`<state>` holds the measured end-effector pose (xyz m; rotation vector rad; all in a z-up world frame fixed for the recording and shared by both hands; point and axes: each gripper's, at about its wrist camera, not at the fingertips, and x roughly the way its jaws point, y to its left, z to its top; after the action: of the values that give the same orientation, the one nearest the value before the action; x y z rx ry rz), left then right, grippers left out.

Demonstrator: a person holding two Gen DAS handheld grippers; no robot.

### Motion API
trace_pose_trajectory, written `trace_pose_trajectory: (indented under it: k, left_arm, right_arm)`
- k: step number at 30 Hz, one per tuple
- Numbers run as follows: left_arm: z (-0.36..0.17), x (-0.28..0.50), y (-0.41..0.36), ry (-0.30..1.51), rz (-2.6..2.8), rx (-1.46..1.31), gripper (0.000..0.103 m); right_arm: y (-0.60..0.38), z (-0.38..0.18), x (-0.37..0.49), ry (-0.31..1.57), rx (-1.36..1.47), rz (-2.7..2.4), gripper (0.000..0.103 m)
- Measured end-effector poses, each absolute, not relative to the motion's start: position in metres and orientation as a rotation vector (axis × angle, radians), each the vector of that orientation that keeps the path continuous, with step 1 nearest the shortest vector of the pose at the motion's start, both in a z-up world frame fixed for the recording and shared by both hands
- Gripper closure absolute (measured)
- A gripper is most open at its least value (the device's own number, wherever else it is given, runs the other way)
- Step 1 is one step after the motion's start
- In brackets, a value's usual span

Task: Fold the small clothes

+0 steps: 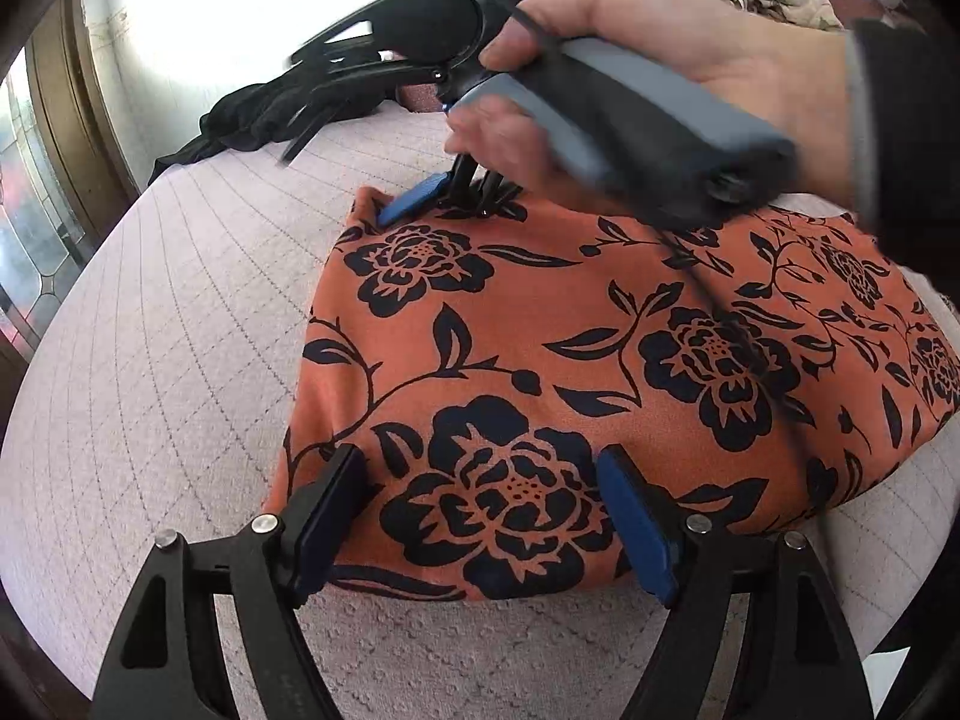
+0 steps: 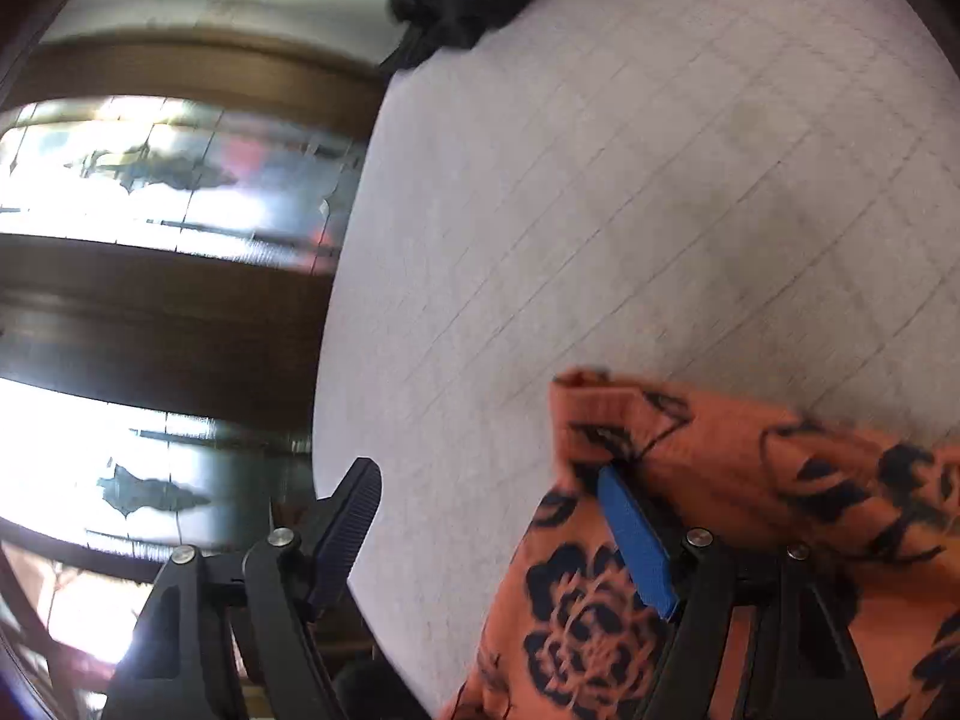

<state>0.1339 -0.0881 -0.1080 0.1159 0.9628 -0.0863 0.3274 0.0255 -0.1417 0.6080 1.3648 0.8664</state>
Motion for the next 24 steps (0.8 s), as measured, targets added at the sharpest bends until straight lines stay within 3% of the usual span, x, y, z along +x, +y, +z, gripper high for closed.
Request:
trace_pose_trajectory:
  k: [2, 7, 13, 16, 17, 18, 19, 21, 24]
  left_arm:
    - [-0.108, 0.128, -0.09, 0.961, -0.084, 0.115, 0.023]
    - [-0.109, 0.125, -0.093, 0.962, -0.079, 0.117, 0.023]
    - [-0.108, 0.12, -0.094, 0.94, -0.067, 0.123, 0.022]
    - [-0.111, 0.118, -0.096, 0.922, -0.059, 0.126, 0.022]
    - [-0.111, 0.116, -0.096, 0.919, -0.059, 0.124, 0.022]
    - [-0.11, 0.115, -0.095, 0.917, -0.058, 0.116, 0.022]
    - [-0.108, 0.113, -0.093, 0.916, -0.057, 0.101, 0.022]
    - [-0.101, 0.109, -0.088, 0.914, -0.051, 0.056, 0.022]
    - [-0.081, 0.103, -0.082, 0.868, -0.063, -0.032, 0.022]
  right_arm:
    - [0.004, -0.142, 0.332, 1.303, 0.769, 0.788, 0.025]
    - [-0.054, -0.106, 0.287, 1.215, 0.707, 0.77, 0.025]
    - [-0.209, -0.093, 0.175, 1.104, 0.833, 0.643, 0.025]
    - [-0.297, -0.113, 0.133, 1.114, 0.852, 0.466, 0.025]
    - [-0.332, -0.124, 0.119, 1.108, 0.868, 0.357, 0.029]
    - [-0.365, -0.131, 0.106, 1.058, 0.974, 0.339, 0.042]
    - [-0.391, -0.131, 0.094, 1.016, 1.051, 0.31, 0.041]
    - [-0.426, -0.114, 0.073, 0.947, 1.012, 0.226, 0.024]
    - [-0.441, -0.096, 0.057, 0.911, 1.013, 0.3, 0.021]
